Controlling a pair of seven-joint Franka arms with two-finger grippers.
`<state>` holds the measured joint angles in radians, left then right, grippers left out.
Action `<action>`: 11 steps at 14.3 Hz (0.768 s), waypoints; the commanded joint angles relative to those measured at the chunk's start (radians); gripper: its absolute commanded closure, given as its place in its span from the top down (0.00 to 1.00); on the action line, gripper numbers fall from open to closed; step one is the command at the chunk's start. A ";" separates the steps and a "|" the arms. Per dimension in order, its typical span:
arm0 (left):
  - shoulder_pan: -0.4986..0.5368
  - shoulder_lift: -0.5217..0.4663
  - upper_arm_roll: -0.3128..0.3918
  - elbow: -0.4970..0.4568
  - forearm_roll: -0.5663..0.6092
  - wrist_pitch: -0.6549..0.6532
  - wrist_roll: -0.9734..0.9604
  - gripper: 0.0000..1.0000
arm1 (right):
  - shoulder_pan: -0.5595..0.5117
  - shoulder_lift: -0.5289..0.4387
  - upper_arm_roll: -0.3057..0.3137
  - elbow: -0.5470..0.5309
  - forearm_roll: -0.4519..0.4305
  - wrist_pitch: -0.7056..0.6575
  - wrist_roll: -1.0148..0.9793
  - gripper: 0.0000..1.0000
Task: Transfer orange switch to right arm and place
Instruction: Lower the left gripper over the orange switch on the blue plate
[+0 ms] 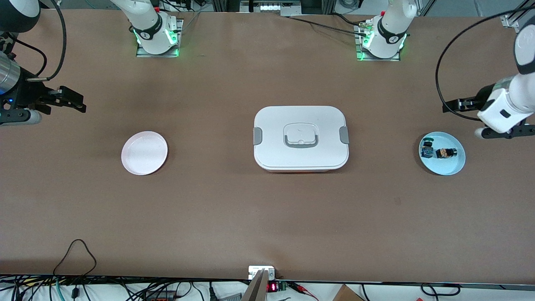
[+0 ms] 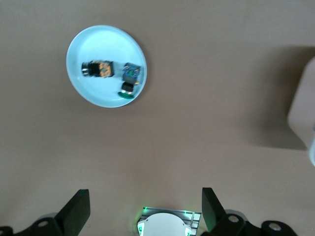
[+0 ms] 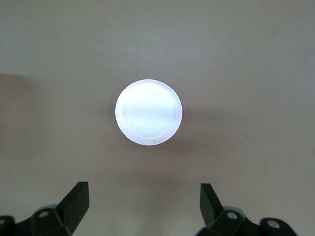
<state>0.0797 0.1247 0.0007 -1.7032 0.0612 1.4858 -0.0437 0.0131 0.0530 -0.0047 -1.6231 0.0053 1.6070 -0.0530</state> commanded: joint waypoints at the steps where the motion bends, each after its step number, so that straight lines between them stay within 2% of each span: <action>1: 0.074 0.075 -0.004 0.010 0.046 0.087 0.088 1.00 | -0.005 0.004 0.005 0.012 -0.011 -0.013 -0.004 1.00; 5: 0.126 0.133 -0.005 -0.084 0.046 0.365 0.122 1.00 | -0.005 0.010 0.005 0.012 -0.011 -0.010 -0.004 1.00; 8: 0.160 0.193 -0.004 -0.174 0.046 0.664 0.195 1.00 | -0.004 0.010 0.005 0.012 -0.011 -0.010 -0.007 1.00; 11: 0.198 0.213 -0.005 -0.251 0.046 0.772 0.252 1.00 | -0.005 0.010 0.005 0.012 -0.011 -0.009 -0.007 1.00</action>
<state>0.2455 0.3477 0.0037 -1.8992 0.0880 2.2067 0.1633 0.0132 0.0599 -0.0046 -1.6231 0.0053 1.6070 -0.0531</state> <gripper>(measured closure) 0.000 0.000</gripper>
